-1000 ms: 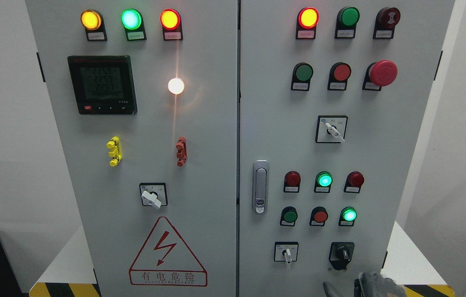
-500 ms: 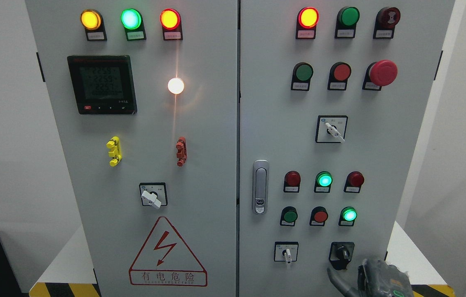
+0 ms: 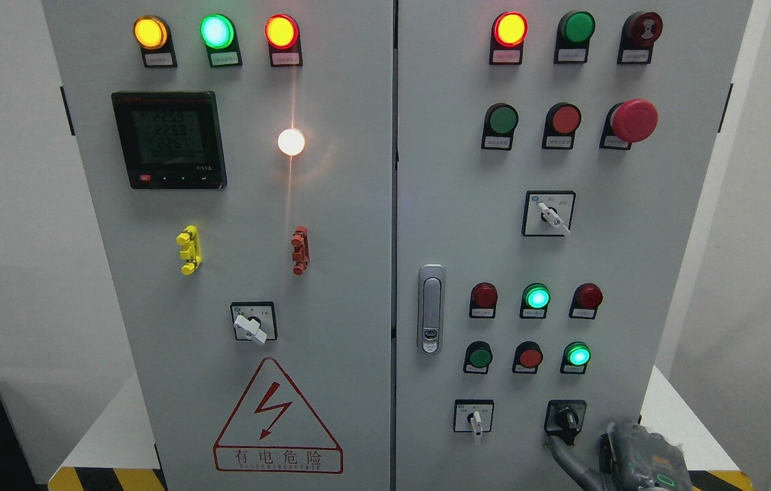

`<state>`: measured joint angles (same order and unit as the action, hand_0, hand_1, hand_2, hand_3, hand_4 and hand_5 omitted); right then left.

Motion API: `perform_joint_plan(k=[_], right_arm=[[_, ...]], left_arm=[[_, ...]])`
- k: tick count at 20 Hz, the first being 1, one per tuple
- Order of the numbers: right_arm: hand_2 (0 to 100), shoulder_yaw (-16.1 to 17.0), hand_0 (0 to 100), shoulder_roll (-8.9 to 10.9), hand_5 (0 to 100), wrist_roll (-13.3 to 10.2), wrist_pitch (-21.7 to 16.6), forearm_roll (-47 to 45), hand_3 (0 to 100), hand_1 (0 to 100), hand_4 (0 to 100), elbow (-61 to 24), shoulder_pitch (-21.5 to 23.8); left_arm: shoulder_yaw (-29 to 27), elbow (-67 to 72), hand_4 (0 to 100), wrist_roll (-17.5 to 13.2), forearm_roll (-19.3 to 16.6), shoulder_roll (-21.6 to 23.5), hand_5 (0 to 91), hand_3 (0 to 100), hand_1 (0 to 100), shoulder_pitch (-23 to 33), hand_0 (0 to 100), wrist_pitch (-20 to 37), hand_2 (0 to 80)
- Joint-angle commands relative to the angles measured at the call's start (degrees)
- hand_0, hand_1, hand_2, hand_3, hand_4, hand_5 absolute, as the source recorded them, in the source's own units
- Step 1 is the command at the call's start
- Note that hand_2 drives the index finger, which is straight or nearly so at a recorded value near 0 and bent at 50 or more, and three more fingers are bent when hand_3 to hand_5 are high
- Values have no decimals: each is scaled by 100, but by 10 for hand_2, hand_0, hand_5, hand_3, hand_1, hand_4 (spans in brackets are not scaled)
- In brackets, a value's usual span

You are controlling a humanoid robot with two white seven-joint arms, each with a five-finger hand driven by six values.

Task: Flip black knob to close circuit
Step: 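Raise the right hand up to the small black rotary knob, then grip the black knob with the right hand and twist it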

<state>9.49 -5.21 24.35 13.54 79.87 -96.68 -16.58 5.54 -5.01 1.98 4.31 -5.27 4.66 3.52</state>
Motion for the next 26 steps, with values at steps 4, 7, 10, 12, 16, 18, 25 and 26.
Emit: perform_joint_plan(k=[4, 7, 10, 12, 16, 18, 25, 26], right_arm=[[911, 228, 0, 73, 957, -142, -9, -15, 1000, 0, 968, 150, -82], [910, 264, 0, 64, 957, -150, 0, -51, 1000, 0, 967, 141, -126], [908, 273, 0, 55, 957, -203, 0, -68, 1000, 0, 966, 141, -117], [906, 317, 0, 55, 957, -203, -9, -86, 1000, 0, 966, 123, -117], [903, 334, 0, 47, 956, -203, -18, -94, 1000, 0, 965, 36, -118], [903, 334, 0, 38, 957, -194, -18, -103, 1000, 0, 964, 1, -117], [903, 334, 0, 29, 956, -185, -26, -112, 1000, 0, 964, -61, -126], [903, 334, 0, 29, 956, -185, -26, -112, 1000, 0, 964, -61, -126]], left_arm=[[0, 0, 0, 4, 0, 0, 0, 0, 556, 0, 120, 0, 0], [0, 0, 0, 4, 0, 0, 0, 0, 556, 0, 120, 0, 0], [0, 0, 0, 4, 0, 0, 0, 0, 556, 0, 120, 0, 0], [0, 0, 0, 4, 0, 0, 0, 0, 556, 0, 120, 0, 0], [0, 0, 0, 4, 0, 0, 0, 0, 556, 0, 120, 0, 0], [0, 0, 0, 4, 0, 0, 0, 0, 556, 0, 120, 0, 0], [0, 0, 0, 4, 0, 0, 0, 0, 556, 0, 120, 0, 0], [0, 0, 0, 4, 0, 0, 0, 0, 556, 0, 120, 0, 0]])
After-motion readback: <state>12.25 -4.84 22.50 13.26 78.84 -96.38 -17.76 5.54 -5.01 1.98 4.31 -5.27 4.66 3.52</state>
